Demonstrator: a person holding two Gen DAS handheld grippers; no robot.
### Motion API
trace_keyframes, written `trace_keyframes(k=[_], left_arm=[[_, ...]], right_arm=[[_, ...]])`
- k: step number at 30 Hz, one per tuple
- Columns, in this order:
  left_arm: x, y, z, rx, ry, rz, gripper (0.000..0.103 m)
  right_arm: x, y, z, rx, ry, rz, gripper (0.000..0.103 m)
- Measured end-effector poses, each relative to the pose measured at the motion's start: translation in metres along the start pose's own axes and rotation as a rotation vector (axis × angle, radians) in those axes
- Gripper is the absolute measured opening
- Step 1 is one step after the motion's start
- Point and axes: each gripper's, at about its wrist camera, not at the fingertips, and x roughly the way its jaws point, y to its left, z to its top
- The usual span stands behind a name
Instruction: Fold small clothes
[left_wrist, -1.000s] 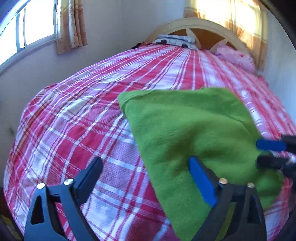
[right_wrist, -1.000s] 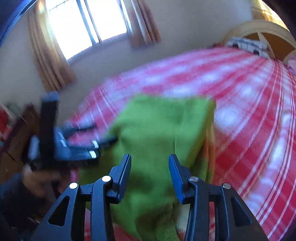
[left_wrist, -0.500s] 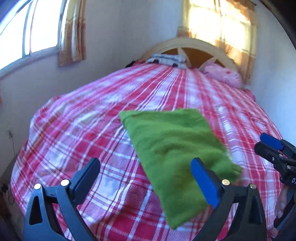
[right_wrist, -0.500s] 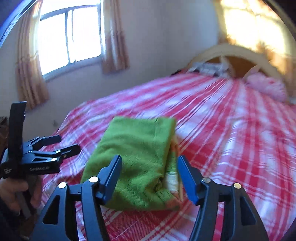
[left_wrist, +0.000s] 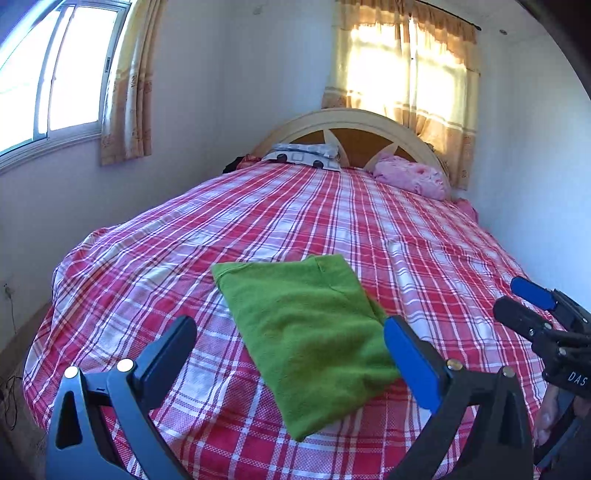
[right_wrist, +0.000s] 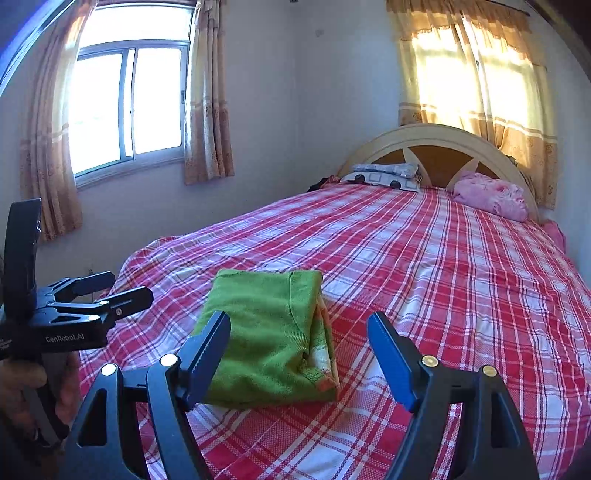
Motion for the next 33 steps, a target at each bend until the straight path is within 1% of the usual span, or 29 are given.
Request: trace_keyframes(k=[2,10,13,16,18,33], left_arm=[[-0.002,-0.001,0.001,0.000,-0.003,0.002,0.103],[-0.009,-0.002,0.002,-0.001,-0.021,-0.005,0.103],[-0.010,-0.004,0.002,0.000,-0.021,-0.004,0.103],[-0.010,-0.006,0.002,0.006,-0.018,-0.007,0.103],[-0.010,-0.007,0.002,0.008,-0.019,-0.006,0.103],[-0.012,-0.010,0.005,0.022,-0.018,-0.017,0.103]], right_arm=[[-0.005,0.002,-0.001,-0.003,-0.019,0.000,0.077],[-0.013,0.005,-0.001,-0.003,-0.043,0.000,0.078],[-0.013,0.006,-0.002,-0.004,-0.042,0.002,0.078],[-0.013,0.007,-0.003,-0.004,-0.034,-0.001,0.083],[-0.014,0.007,-0.004,0.000,-0.037,0.000,0.084],[-0.021,0.008,-0.005,0.001,-0.052,0.008,0.084]])
